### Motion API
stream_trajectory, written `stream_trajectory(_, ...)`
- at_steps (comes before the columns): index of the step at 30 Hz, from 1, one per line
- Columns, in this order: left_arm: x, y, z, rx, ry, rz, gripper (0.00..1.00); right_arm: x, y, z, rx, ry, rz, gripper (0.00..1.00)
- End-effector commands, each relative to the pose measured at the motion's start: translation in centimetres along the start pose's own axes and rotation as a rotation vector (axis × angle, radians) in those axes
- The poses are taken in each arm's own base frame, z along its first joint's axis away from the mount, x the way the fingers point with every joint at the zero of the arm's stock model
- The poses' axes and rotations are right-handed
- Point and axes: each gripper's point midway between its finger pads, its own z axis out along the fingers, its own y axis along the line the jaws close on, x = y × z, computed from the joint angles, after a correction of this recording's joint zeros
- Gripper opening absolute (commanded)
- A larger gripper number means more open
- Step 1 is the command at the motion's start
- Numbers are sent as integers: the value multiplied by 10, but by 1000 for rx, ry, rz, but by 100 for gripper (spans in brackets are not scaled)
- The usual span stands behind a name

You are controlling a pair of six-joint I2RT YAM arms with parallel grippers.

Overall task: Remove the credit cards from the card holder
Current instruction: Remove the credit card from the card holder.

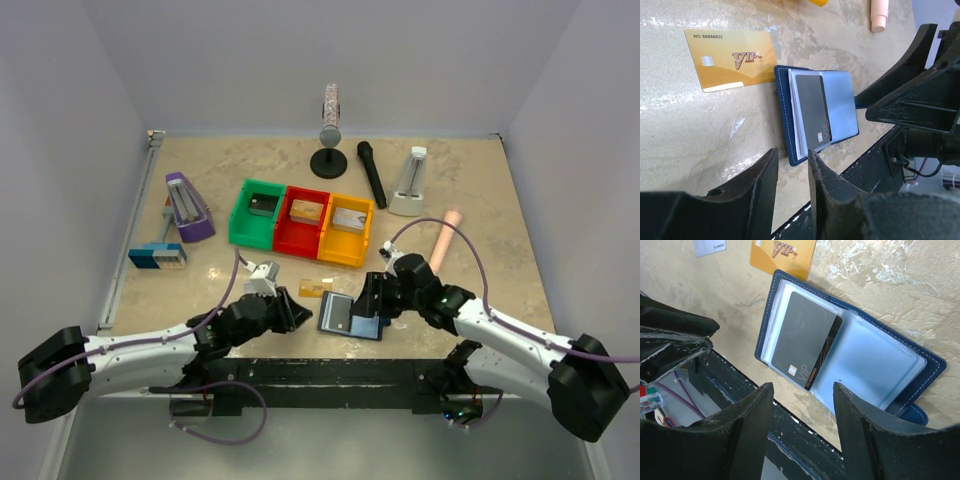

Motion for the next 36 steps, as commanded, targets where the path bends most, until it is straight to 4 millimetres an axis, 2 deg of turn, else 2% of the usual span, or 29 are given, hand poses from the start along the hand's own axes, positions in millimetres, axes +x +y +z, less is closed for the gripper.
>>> stream_trajectory(1,-23,-42,9,103,-36,51,33,-13,17,8,-63,-14,17,55)
stream_trajectory(3,-23,-57,14,140,-14,71,31,-12,15,12,-57,-8,27,55)
stream_trajectory(7,-16,-69,26,171,29,84,27,-11,14,18,-60,-2,47,55)
stream_trajectory(14,-3,-66,39,162,79,93,23,-6,6,23,-37,10,70,53)
stream_trajectory(27,24,-33,57,51,154,94,19,-2,3,37,-48,27,91,52)
stream_trajectory(36,33,-7,56,-31,161,84,18,2,-2,42,-42,39,98,51)
